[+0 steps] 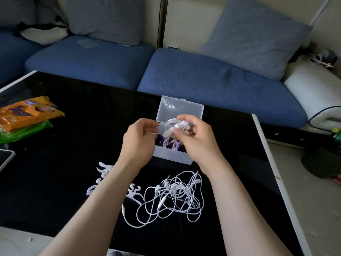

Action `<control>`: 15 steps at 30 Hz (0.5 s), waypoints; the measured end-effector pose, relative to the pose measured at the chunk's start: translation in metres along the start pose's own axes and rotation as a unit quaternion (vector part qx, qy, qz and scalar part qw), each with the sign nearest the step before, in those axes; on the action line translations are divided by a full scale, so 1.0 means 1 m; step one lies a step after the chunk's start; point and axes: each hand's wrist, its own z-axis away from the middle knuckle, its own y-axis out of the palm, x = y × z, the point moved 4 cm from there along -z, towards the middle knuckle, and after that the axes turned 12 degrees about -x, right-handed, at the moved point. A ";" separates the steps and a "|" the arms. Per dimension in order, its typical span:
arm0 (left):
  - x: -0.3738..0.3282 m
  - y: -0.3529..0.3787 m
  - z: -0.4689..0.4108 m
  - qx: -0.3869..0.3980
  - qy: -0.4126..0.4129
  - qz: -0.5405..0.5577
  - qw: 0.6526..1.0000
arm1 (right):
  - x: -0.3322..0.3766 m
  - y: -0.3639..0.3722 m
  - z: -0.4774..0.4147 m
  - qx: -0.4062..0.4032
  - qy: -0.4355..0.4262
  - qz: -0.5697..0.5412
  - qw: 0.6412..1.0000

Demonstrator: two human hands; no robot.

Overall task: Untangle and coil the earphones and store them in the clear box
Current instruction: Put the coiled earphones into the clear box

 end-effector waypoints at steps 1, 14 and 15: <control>0.002 -0.004 0.000 -0.015 0.043 -0.076 0.996 | -0.002 0.001 -0.003 -0.017 -0.003 0.012 1.000; 0.036 0.007 -0.006 0.030 0.137 -0.264 0.954 | -0.027 0.047 -0.017 0.097 0.019 0.211 0.973; 0.035 0.006 -0.007 0.018 0.133 -0.260 0.956 | -0.031 0.053 -0.015 0.118 0.003 0.249 0.961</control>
